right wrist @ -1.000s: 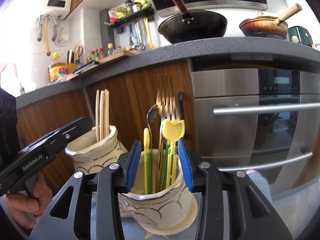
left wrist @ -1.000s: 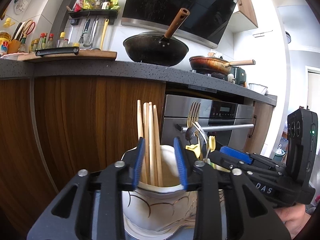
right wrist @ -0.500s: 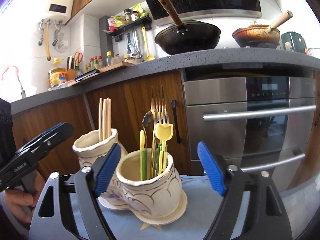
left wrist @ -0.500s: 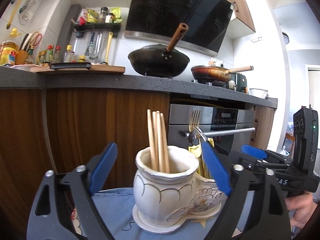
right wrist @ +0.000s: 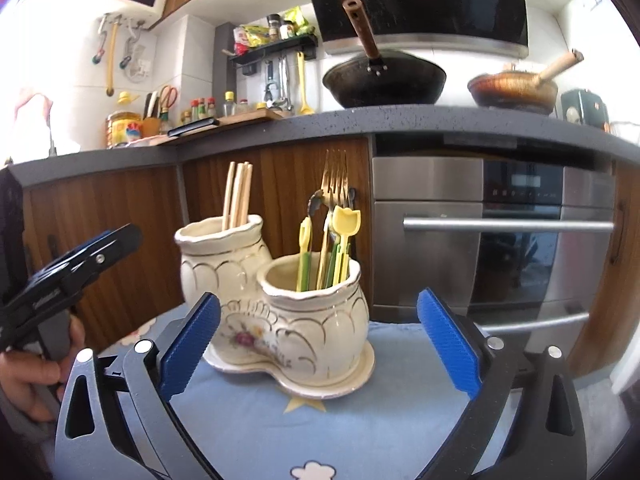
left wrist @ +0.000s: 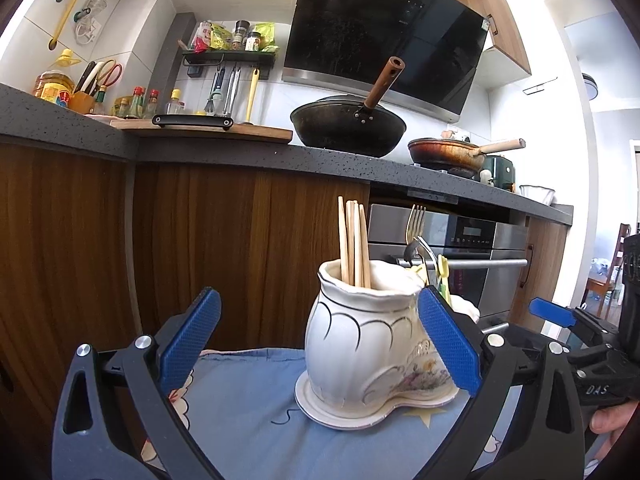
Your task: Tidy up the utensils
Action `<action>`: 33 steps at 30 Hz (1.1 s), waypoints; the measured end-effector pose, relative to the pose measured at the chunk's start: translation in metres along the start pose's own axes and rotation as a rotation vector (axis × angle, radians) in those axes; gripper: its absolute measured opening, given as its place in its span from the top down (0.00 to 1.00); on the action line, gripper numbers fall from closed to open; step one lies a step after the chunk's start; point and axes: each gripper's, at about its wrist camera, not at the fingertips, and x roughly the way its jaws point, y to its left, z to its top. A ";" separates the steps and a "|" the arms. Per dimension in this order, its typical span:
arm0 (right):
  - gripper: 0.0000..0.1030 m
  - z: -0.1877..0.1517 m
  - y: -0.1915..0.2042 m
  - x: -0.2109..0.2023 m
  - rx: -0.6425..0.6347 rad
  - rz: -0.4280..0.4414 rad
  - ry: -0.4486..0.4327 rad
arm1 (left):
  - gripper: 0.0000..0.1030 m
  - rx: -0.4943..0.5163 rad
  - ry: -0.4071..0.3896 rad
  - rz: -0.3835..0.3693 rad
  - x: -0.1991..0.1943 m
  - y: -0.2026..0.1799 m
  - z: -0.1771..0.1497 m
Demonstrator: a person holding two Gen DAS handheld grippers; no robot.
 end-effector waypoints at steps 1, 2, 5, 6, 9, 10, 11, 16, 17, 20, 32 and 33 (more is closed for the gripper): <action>0.05 -0.001 0.000 -0.001 -0.006 0.001 -0.006 | 0.05 0.008 -0.002 -0.001 -0.002 -0.001 -0.001; 0.05 -0.001 0.000 -0.002 -0.007 -0.002 -0.006 | 0.05 0.013 -0.002 -0.002 -0.002 -0.003 -0.002; 0.05 -0.001 -0.002 -0.005 0.000 -0.011 -0.020 | 0.05 0.030 0.005 0.001 -0.006 -0.006 -0.006; 0.05 -0.001 -0.002 -0.006 -0.002 -0.013 -0.022 | 0.05 0.029 0.005 -0.001 -0.007 -0.006 -0.006; 0.05 -0.001 -0.001 -0.006 -0.010 -0.019 -0.026 | 0.05 0.019 0.001 0.003 -0.009 -0.005 -0.006; 0.05 -0.001 -0.001 -0.006 -0.010 -0.018 -0.026 | 0.05 0.017 0.004 0.003 -0.008 -0.005 -0.007; 0.05 -0.001 -0.001 -0.007 -0.011 -0.018 -0.028 | 0.05 0.017 0.009 0.001 -0.007 -0.006 -0.007; 0.05 -0.001 -0.003 -0.008 -0.007 -0.022 -0.031 | 0.05 0.030 0.015 0.002 -0.006 -0.008 -0.007; 0.05 -0.001 -0.003 -0.008 -0.006 -0.022 -0.031 | 0.05 0.032 0.014 0.000 -0.006 -0.009 -0.007; 0.05 -0.001 -0.004 -0.009 -0.007 -0.022 -0.033 | 0.05 0.025 0.013 -0.006 -0.007 -0.008 -0.007; 0.05 0.001 -0.005 -0.011 -0.010 -0.019 -0.038 | 0.05 0.029 0.010 0.004 -0.007 -0.008 -0.007; 0.05 0.001 -0.005 -0.011 -0.009 -0.019 -0.037 | 0.05 0.029 0.010 0.006 -0.007 -0.008 -0.008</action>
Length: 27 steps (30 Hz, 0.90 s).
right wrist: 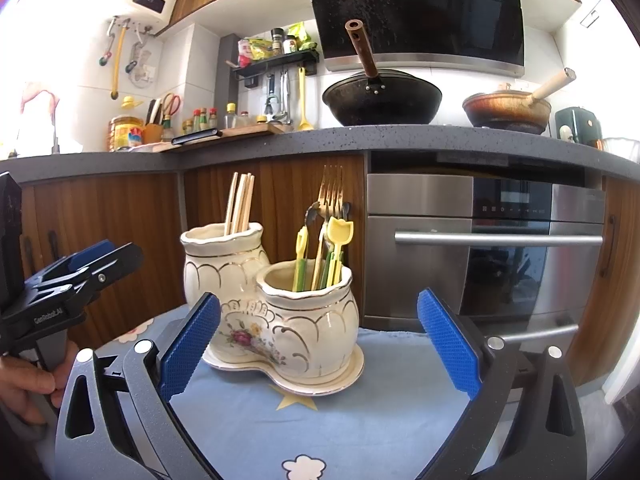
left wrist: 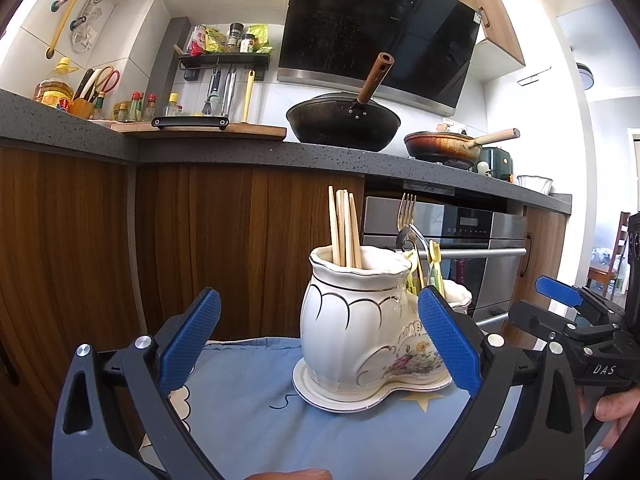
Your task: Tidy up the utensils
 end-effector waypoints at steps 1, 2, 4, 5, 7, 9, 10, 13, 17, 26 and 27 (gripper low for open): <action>0.05 0.000 0.000 0.000 0.000 0.000 0.002 | 0.05 0.000 0.001 0.001 0.000 0.000 0.000; 0.05 0.000 0.000 0.000 -0.001 0.000 0.002 | 0.05 0.000 0.001 0.002 0.000 0.000 0.000; 0.05 0.000 0.000 0.000 -0.001 0.000 -0.001 | 0.05 0.000 0.001 0.002 0.000 0.000 0.000; 0.05 0.000 0.001 0.000 -0.001 0.000 0.000 | 0.05 0.000 0.001 0.004 0.000 0.000 0.000; 0.05 0.000 0.001 0.000 -0.001 -0.002 0.000 | 0.05 0.002 0.003 0.010 0.000 0.000 0.000; 0.05 0.000 0.000 0.000 -0.001 -0.001 0.001 | 0.05 0.003 0.003 0.012 0.000 -0.001 0.000; 0.05 0.000 0.000 0.000 -0.001 -0.001 0.001 | 0.05 0.003 0.003 0.013 0.000 -0.001 0.000; 0.05 0.000 0.000 0.000 -0.001 -0.001 0.000 | 0.05 0.004 0.002 0.014 0.000 -0.001 0.000; 0.05 0.000 0.001 0.000 -0.001 -0.001 0.000 | 0.05 0.007 0.003 0.021 0.000 -0.001 0.000; 0.05 0.000 0.001 -0.001 -0.003 0.001 -0.001 | 0.05 0.012 0.002 0.022 -0.001 -0.002 0.000; 0.05 0.000 0.001 -0.001 -0.004 0.002 -0.001 | 0.05 0.012 0.002 0.022 -0.001 -0.002 0.000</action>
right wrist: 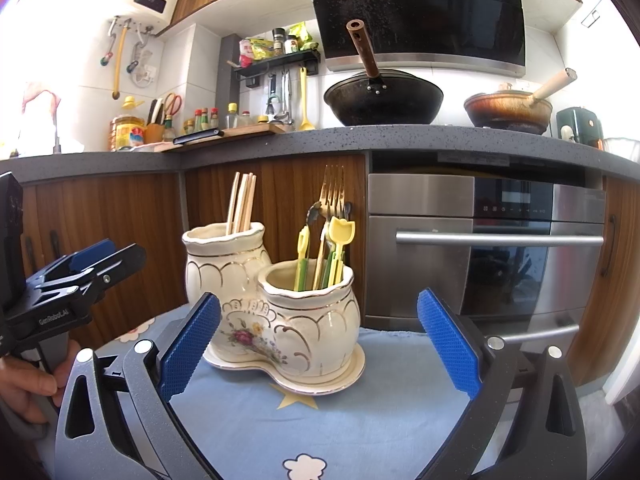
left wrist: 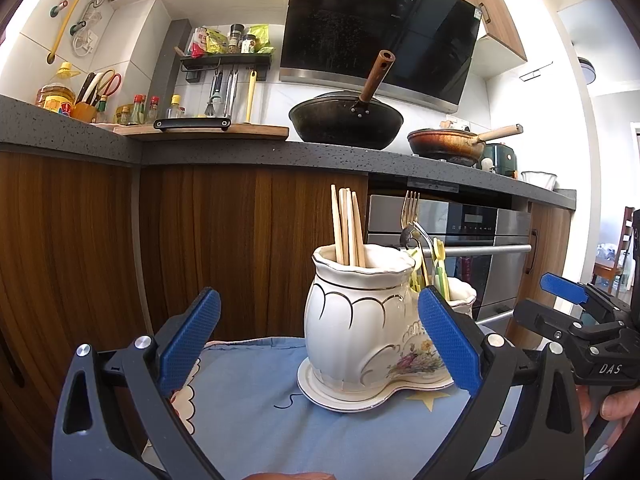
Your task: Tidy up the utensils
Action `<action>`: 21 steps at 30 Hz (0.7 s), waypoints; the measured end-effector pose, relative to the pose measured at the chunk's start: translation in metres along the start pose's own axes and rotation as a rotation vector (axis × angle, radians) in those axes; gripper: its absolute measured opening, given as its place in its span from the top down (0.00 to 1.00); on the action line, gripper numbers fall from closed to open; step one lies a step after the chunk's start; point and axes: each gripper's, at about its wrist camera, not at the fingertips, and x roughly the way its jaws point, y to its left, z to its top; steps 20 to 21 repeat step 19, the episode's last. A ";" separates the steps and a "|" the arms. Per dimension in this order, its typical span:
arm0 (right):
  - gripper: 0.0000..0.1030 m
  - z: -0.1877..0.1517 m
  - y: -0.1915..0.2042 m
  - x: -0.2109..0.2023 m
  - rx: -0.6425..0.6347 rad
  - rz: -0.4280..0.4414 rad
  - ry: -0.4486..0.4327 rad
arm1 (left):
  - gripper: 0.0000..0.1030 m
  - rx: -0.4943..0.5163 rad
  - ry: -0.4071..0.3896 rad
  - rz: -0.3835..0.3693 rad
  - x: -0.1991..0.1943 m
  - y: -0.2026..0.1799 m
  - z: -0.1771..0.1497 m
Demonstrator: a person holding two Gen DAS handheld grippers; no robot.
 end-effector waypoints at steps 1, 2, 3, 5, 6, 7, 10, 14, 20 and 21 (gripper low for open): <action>0.05 0.000 0.000 0.000 0.000 0.001 0.000 | 0.05 0.000 0.000 0.000 0.000 0.000 0.000; 0.05 0.000 0.000 0.000 0.000 0.000 0.000 | 0.05 0.000 -0.001 -0.001 0.000 0.000 0.000; 0.05 0.000 0.000 0.000 0.000 0.000 0.000 | 0.05 0.000 -0.001 -0.001 0.000 0.000 0.000; 0.05 0.000 0.000 0.000 0.000 0.001 0.000 | 0.05 0.001 -0.002 -0.001 0.000 0.000 0.000; 0.05 0.000 0.000 0.000 0.000 0.001 0.000 | 0.05 0.001 -0.003 -0.004 0.000 0.000 0.000; 0.05 0.000 0.000 0.000 -0.001 0.001 -0.001 | 0.05 0.002 -0.004 -0.005 -0.001 -0.001 0.000; 0.05 0.000 0.000 0.000 0.000 0.000 -0.001 | 0.05 0.008 -0.006 -0.006 -0.001 -0.003 0.000; 0.05 0.000 0.000 0.000 0.000 0.001 -0.001 | 0.05 0.010 -0.006 -0.008 -0.002 -0.003 0.000; 0.05 0.000 0.000 0.000 0.000 0.000 -0.001 | 0.05 0.011 -0.007 -0.007 -0.002 -0.004 0.000; 0.05 0.000 0.000 0.000 0.000 0.000 -0.001 | 0.05 0.011 -0.007 -0.007 -0.002 -0.004 0.000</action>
